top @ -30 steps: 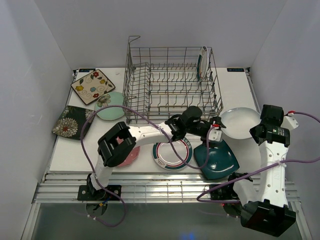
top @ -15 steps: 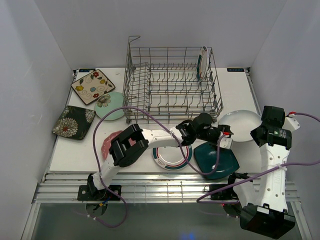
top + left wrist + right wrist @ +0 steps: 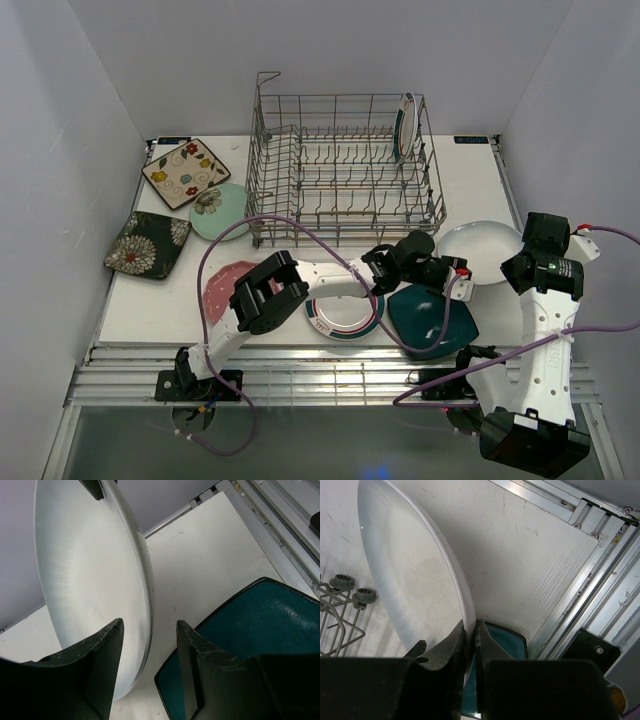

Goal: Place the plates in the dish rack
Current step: Pick up the plate at the center of the board.

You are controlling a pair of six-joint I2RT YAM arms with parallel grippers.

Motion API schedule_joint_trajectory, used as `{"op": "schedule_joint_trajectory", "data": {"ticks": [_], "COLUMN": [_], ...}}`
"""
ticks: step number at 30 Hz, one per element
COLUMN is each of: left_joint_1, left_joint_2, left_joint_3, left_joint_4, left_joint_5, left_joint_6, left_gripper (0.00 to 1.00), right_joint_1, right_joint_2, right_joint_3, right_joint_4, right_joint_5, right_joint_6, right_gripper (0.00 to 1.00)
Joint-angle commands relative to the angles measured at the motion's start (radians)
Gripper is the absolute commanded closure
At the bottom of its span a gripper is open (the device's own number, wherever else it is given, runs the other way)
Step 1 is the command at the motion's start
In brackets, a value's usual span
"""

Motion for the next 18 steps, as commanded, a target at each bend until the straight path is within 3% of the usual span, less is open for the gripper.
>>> {"op": "schedule_joint_trajectory", "data": {"ticks": [1,7,13,16,18], "left_joint_1": [-0.012,-0.026,-0.029,-0.029,-0.028], "left_joint_2": [-0.021,-0.012,-0.015,-0.009,-0.005], "left_joint_3": [0.026,0.031,0.015,0.006,0.001], "left_joint_4": [0.004,0.004,0.004,0.004,0.005], "left_joint_5": [-0.007,-0.033,-0.048,-0.05,-0.051], "left_joint_6": [0.005,0.004,0.017,0.023,0.023], "left_gripper": [0.45,0.57,0.58,0.5,0.5], "right_joint_1": [-0.005,-0.005,-0.005,-0.005,-0.005], "right_joint_2": [-0.046,-0.046,-0.039,-0.036,-0.038], "right_joint_3": [0.088,0.099,0.113,0.117,0.127], "right_joint_4": [0.159,0.153,0.151,0.151,0.148], "right_joint_5": [0.027,0.047,0.048,0.044,0.042], "right_joint_6": [0.034,0.031,0.019,0.016,0.015], "right_gripper": [0.92,0.92,0.92,0.92,0.92]}}
